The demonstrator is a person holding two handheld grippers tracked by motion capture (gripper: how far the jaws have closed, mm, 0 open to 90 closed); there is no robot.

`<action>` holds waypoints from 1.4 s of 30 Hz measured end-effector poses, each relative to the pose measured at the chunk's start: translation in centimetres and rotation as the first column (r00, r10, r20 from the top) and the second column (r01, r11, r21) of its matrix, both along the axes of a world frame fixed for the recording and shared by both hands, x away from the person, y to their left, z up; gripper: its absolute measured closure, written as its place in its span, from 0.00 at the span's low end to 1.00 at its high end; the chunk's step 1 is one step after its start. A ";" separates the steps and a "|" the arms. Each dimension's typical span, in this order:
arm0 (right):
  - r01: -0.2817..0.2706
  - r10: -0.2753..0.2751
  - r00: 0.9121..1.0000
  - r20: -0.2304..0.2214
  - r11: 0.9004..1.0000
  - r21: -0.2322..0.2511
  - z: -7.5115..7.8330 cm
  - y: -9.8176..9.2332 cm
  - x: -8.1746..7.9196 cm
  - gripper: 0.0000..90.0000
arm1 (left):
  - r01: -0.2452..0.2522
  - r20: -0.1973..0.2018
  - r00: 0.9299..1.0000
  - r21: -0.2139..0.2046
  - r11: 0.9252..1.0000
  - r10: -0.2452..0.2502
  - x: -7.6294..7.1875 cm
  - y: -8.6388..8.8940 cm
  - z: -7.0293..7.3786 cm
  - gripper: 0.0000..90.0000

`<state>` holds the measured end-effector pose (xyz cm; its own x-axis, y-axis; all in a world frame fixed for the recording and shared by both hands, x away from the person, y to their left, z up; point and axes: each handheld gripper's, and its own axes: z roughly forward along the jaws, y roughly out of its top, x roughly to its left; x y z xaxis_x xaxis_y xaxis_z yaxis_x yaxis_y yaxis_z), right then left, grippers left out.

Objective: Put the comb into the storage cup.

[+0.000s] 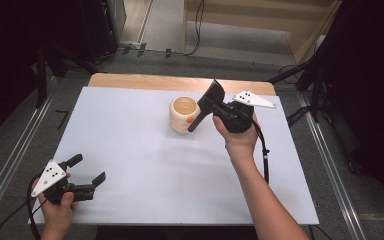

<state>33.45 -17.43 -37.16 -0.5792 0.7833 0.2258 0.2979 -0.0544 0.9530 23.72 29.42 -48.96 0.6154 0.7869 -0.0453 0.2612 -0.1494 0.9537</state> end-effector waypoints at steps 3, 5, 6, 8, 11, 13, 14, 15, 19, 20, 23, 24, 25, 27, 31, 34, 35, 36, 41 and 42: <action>0.004 -0.004 1.000 0.003 1.000 -0.002 0.2 0.0 0.2 0.93 | 0.002 0.001 1.000 0.006 1.000 -0.002 0.0 -0.1 0.0 0.00; 0.006 -0.006 1.000 0.002 1.000 0.001 0.3 0.0 0.4 0.93 | 0.002 0.000 1.000 0.006 1.000 -0.002 0.0 -0.1 0.0 0.00; 0.006 -0.006 1.000 0.006 1.000 0.002 0.3 0.0 0.5 0.93 | 0.000 -0.001 1.000 0.004 1.000 0.000 0.0 -0.1 0.0 0.00; 0.007 -0.007 1.000 0.005 1.000 0.005 0.4 0.0 0.7 0.93 | 0.000 -0.002 1.000 0.002 1.000 0.000 0.0 0.0 0.0 0.00; 0.008 -0.008 1.000 0.007 1.000 0.004 0.6 0.1 0.9 0.93 | 0.002 0.000 1.000 0.005 1.000 -0.002 0.0 -0.1 0.0 0.00; 0.007 -0.007 1.000 0.011 1.000 0.003 0.7 0.1 1.1 0.93 | 0.004 0.001 1.000 0.007 1.000 -0.004 0.0 -0.1 0.0 0.00; 0.009 -0.009 1.000 0.010 1.000 0.002 0.8 0.1 1.2 0.93 | 0.004 0.001 1.000 0.009 1.000 -0.004 0.0 -0.1 0.0 0.00; 0.008 -0.008 1.000 0.016 1.000 0.002 0.9 0.1 1.3 0.93 | 0.005 0.001 1.000 0.010 1.000 -0.005 0.0 -0.1 0.0 0.00; 0.013 -0.013 1.000 0.018 1.000 0.002 1.1 0.2 1.7 0.93 | 0.002 0.002 1.000 0.013 1.000 -0.002 0.0 -0.2 0.0 0.00; 0.015 -0.015 1.000 0.014 1.000 0.003 1.2 0.2 1.8 0.93 | 0.005 0.002 1.000 0.013 1.000 -0.005 0.0 -0.2 0.0 0.00; 0.018 -0.018 1.000 0.021 1.000 -0.006 1.4 0.2 2.1 0.93 | 0.004 0.001 1.000 0.011 1.000 -0.004 0.0 -0.1 0.0 0.00; 0.019 -0.019 1.000 0.018 1.000 -0.005 1.5 0.2 2.2 0.93 | 0.004 0.001 1.000 0.012 1.000 -0.004 0.0 -0.1 0.0 0.00; 0.017 -0.017 1.000 0.022 1.000 -0.007 1.5 0.3 2.3 0.93 | 0.006 0.000 1.000 0.013 1.000 -0.006 0.0 -0.1 0.0 0.00; 0.020 -0.020 1.000 0.023 1.000 -0.008 1.7 0.3 2.5 0.93 | 0.005 0.002 1.000 0.011 1.000 -0.005 0.0 -0.1 0.0 0.00; 0.023 -0.022 0.999 0.026 1.000 -0.007 2.0 0.4 2.8 0.93 | 0.003 0.002 1.000 0.012 1.000 -0.003 0.0 -0.2 0.0 0.00; 0.024 -0.024 0.999 0.033 1.000 -0.005 2.3 0.4 2.9 0.93 | 0.002 0.001 1.000 0.012 1.000 -0.002 0.0 -0.2 0.0 0.00; 0.023 -0.023 0.999 0.035 1.000 -0.006 2.4 0.4 3.0 0.93 | 0.002 0.001 1.000 0.013 1.000 -0.002 0.0 -0.2 0.0 0.00; 0.024 -0.024 0.999 0.037 1.000 -0.006 2.4 0.5 3.1 0.93 | 0.002 0.001 1.000 0.012 1.000 -0.002 0.0 -0.2 0.0 0.00; 0.033 -0.033 0.999 0.040 0.999 -0.003 2.6 0.8 3.6 0.93 | 0.003 0.003 1.000 0.012 1.000 -0.003 0.0 -0.3 0.0 0.00; 0.036 -0.036 0.998 0.043 0.999 -0.003 2.6 0.9 3.7 0.93 | 0.003 0.003 1.000 0.013 1.000 -0.003 0.0 -0.3 0.0 0.00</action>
<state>37.12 -16.57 -34.60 -0.5597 0.8046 0.1984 0.2545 -0.0609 0.9651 23.70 29.16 -49.00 0.6180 0.7855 -0.0331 0.2581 -0.1629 0.9523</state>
